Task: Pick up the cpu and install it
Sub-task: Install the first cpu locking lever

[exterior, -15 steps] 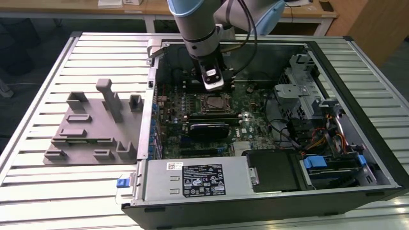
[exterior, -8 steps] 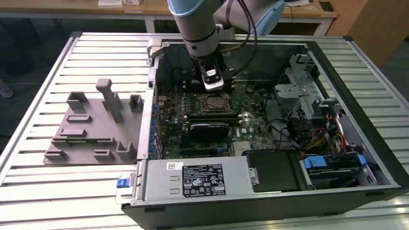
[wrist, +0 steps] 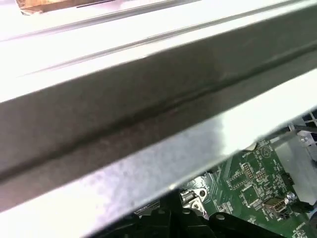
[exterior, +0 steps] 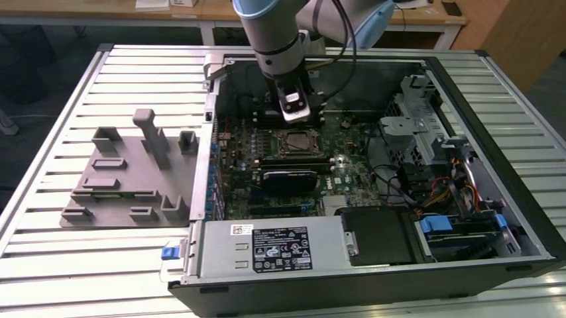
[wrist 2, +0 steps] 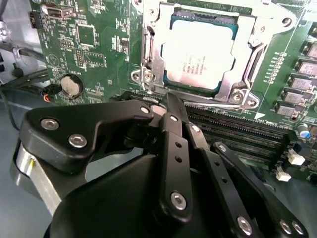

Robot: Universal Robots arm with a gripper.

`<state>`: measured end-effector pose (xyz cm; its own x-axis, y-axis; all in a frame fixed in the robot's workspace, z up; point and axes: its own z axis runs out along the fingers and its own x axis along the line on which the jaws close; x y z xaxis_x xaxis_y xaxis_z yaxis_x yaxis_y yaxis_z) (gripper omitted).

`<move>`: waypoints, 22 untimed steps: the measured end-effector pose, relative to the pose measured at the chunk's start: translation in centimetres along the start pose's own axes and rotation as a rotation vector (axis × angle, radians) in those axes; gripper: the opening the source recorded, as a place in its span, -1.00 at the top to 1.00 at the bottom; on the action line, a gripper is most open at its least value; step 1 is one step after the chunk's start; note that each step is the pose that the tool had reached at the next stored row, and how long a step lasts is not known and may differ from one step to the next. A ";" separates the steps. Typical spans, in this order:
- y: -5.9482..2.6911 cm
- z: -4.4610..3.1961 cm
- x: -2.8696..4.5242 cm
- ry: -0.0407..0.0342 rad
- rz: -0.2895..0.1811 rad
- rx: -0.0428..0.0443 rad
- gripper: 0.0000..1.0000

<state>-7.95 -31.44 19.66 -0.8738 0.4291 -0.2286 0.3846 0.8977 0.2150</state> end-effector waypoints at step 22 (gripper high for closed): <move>0.18 0.52 0.26 0.0003 0.000 -0.0007 0.79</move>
<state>-7.96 -31.11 19.15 -0.8739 0.4291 -0.2283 0.3844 0.8976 0.2156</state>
